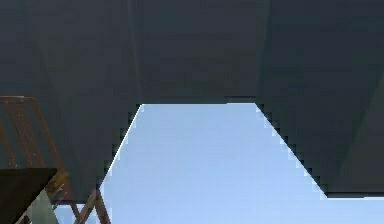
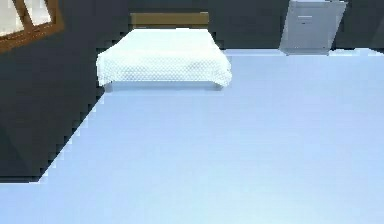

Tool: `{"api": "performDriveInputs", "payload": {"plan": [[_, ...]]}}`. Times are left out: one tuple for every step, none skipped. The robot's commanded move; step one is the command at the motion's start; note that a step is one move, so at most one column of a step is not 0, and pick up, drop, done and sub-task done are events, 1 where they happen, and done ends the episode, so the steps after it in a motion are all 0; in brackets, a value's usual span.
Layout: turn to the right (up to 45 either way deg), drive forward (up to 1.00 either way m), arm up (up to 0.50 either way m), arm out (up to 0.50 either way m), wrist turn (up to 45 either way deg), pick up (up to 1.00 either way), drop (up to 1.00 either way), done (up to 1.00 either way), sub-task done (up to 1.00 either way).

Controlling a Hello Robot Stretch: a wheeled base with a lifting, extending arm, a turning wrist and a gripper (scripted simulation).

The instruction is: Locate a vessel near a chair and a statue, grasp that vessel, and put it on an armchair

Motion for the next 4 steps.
{"api": "performDriveInputs", "payload": {"plan": [[0.0,0.60,0.00,0.00,0.0,0.00,0.00,0.00,0.00],[-42.0,0.00,0.00,0.00,0.0,0.00,0.00,0.00,0.00],[-3.0,0.00,0.00,0.00,0.0,0.00,0.00,0.00,0.00],[45.0,0.00,0.00,0.00,0.0,0.00,0.00,0.00,0.00]]}}
